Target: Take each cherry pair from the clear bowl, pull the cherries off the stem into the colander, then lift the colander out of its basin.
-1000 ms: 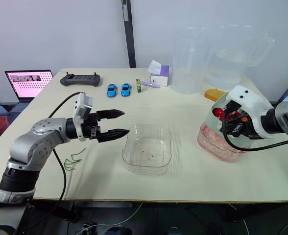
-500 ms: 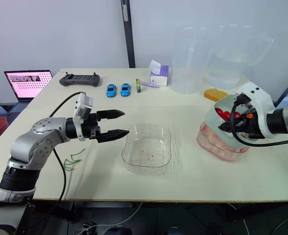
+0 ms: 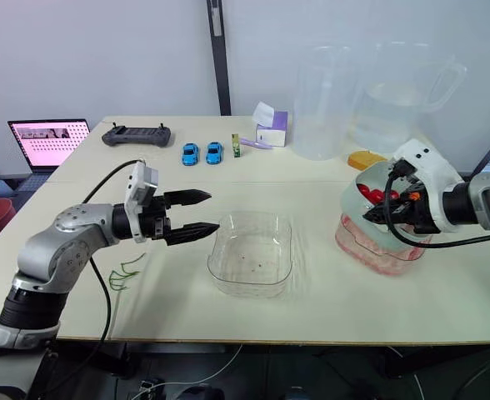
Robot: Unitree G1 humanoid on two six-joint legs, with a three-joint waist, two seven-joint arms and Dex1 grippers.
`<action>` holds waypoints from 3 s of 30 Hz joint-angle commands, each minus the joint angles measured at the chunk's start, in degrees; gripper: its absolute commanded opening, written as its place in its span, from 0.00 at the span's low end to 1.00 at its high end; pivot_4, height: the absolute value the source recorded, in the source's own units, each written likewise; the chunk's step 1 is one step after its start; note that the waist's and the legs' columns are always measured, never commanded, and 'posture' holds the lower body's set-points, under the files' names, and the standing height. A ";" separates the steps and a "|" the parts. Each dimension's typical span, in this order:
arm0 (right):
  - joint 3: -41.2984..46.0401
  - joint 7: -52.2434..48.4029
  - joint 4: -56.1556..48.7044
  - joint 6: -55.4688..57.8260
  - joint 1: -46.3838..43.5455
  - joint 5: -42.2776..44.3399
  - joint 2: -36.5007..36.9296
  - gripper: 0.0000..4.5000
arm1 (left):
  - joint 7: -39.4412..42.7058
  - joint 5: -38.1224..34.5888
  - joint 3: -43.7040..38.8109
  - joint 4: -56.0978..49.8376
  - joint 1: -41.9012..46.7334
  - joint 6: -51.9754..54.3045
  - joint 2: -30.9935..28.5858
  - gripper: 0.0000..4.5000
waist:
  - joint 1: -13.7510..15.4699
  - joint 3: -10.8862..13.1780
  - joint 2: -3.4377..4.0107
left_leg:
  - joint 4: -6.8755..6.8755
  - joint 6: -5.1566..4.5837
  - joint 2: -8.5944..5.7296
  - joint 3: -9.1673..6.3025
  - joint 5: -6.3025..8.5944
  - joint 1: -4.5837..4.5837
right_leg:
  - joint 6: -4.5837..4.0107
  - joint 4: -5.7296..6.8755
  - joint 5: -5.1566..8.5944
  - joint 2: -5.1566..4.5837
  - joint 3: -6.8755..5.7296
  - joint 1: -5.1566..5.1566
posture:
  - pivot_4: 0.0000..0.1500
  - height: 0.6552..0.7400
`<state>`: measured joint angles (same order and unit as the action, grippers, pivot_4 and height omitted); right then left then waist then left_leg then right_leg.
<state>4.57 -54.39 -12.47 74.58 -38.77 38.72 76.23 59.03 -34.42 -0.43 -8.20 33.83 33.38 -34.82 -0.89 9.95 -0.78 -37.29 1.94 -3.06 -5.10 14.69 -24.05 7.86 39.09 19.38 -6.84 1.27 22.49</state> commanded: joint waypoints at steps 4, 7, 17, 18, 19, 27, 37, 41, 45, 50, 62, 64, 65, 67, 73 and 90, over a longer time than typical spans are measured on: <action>-1.72 -1.55 -1.10 -4.15 -0.91 -3.26 3.87 0.04 | -0.97 -1.15 -1.75 -3.15 -0.31 -0.34 0.09 1.00 | -0.09 0.00 0.00 | 0.01 -0.01 0.00 0.02 0.00 0.00 | 0.00 -0.01 0.00 0.00 0.02 0.01 | 1.00 0.97; -2.57 -2.45 -1.66 -4.12 -1.30 -3.30 4.44 0.04 | -1.35 -1.06 -1.89 -3.48 -0.57 -0.44 0.25 1.00 | -0.11 0.00 0.00 | 0.03 0.00 0.01 0.01 0.00 0.00 | 0.00 0.00 0.00 0.00 0.01 0.03 | 1.00 0.97; -7.04 -9.23 -3.16 -10.50 -2.20 -7.46 8.42 0.04 | -2.51 -1.31 -2.31 -4.95 -2.66 -1.36 1.17 1.00 | -0.09 0.01 0.03 | 0.02 0.00 0.02 0.03 0.00 -0.01 | 0.00 0.00 0.00 0.00 0.03 0.04 | 1.00 0.97; -7.68 -9.40 -3.57 -11.29 -1.55 -8.52 8.92 0.04 | -2.62 -1.50 -2.46 -4.94 -2.63 -1.12 1.15 1.00 | -0.08 0.01 0.03 | 0.02 0.00 0.02 0.03 0.00 -0.01 | 0.00 0.00 0.00 0.00 0.03 0.05 | 1.00 0.97; -8.20 -9.28 -3.75 -11.94 -1.21 -9.53 9.11 0.04 | -2.68 -1.37 -2.55 -4.82 -2.53 -1.25 1.03 1.00 | -0.01 0.01 0.03 | 0.02 0.00 0.02 0.03 0.00 -0.01 | 0.00 0.00 0.00 0.00 0.02 0.04 | 1.00 0.97; -11.14 -11.53 -2.53 -17.15 -2.32 -15.27 9.50 0.04 | -3.60 -2.55 -3.80 -5.36 -2.89 -1.94 1.79 1.00 | -0.08 0.01 0.03 | 0.02 0.00 0.01 0.04 0.00 -0.01 | 0.00 0.00 0.00 0.00 0.04 0.06 | 1.00 0.97; -20.29 -20.06 3.93 -22.43 -16.92 -23.51 4.08 0.04 | -8.04 -2.45 -5.90 -9.60 -7.65 -2.76 2.53 1.00 | -0.16 0.02 0.08 | 0.02 0.02 0.02 0.10 -0.01 -0.01 | 0.00 -0.01 0.00 -0.01 0.09 0.10 | 1.00 0.97; -29.18 -27.37 15.22 -32.52 -29.01 -31.42 -6.44 0.04 | -12.92 -2.70 -7.45 -13.17 -10.57 -2.71 4.10 1.00 | -0.92 0.01 0.09 | 0.05 0.11 0.03 0.16 -0.06 0.02 | 0.00 -0.01 0.00 0.00 0.10 0.13 | 1.00 0.97; -34.56 -30.34 32.75 -45.99 -37.32 -39.66 -17.32 0.04 | -16.13 -2.72 -7.72 -17.28 -14.59 -2.61 4.93 1.00 | -1.64 0.01 0.07 | 0.17 0.20 0.06 0.14 -0.11 0.03 | 0.00 -0.01 0.00 0.01 0.09 0.17 | 1.00 0.97; -37.96 -29.27 57.98 -63.93 -46.51 -46.98 -33.03 0.04 | -22.03 -2.20 -9.95 -23.77 -20.38 -2.14 5.09 1.00 | -1.86 0.01 0.07 | 0.14 0.28 0.03 0.12 -0.16 -0.04 | 0.00 0.00 0.00 -0.05 0.09 0.26 | 1.00 0.97; -35.26 -28.89 76.33 -76.38 -45.38 -52.09 -43.94 0.04 | -29.70 -6.72 -20.09 -36.57 -33.78 1.18 1.36 1.00 | -1.70 0.01 0.07 | 0.16 0.38 0.08 -0.02 -0.21 -0.09 | 0.00 0.01 0.00 -0.08 0.03 0.25 | 1.00 0.97; -34.86 -28.56 77.64 -76.89 -44.83 -52.74 -44.36 0.04 | -30.60 -7.44 -20.70 -37.36 -34.30 1.69 0.83 1.00 | -1.65 0.01 0.07 | 0.18 0.38 0.08 -0.01 -0.21 -0.09 | 0.00 0.01 0.00 -0.08 0.03 0.27 | 1.00 0.97; -34.59 -28.66 78.26 -76.86 -44.65 -52.84 -44.53 0.04 | -31.02 -7.63 -20.92 -37.53 -34.38 1.90 0.54 1.00 | -1.66 0.01 0.06 | 0.17 0.38 0.07 -0.01 -0.21 -0.09 | 0.00 0.01 0.00 -0.07 0.03 0.26 | 1.00 0.97; -33.94 -28.53 79.03 -76.87 -44.56 -53.14 -44.77 0.04 | -31.65 -8.05 -21.38 -37.55 -34.44 2.10 0.10 1.00 | -1.71 0.01 0.07 | 0.17 0.38 0.06 0.00 -0.21 -0.09 | 0.00 0.01 0.00 -0.07 0.04 0.26 | 1.00 0.97; -31.36 -29.33 79.94 -76.53 -44.26 -53.30 -44.29 0.43 | -30.97 -10.12 -23.03 -36.73 -35.20 2.92 -2.45 1.00 | -1.75 0.01 0.08 | 0.21 0.38 0.02 0.01 -0.21 -0.08 | -0.01 0.01 0.00 -0.06 0.04 0.28 | 1.00 0.97; -2.95 -30.94 68.35 -60.05 -37.23 -34.61 -24.37 0.99 | -24.90 1.52 -22.35 -17.94 -33.99 -1.07 -15.49 1.00 | -1.53 0.03 0.14 | 0.25 0.37 -0.01 0.08 -0.19 -0.09 | -0.01 -0.02 0.00 -0.03 0.05 0.24 | 1.00 0.97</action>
<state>-3.75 -85.99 60.67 12.06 -78.02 -0.78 49.35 33.19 -37.89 -22.11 -29.00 0.00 35.81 -49.05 -2.42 9.99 -0.64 -37.03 2.29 -3.08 -5.01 14.50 -24.14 7.85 39.08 19.38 -6.87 1.34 22.74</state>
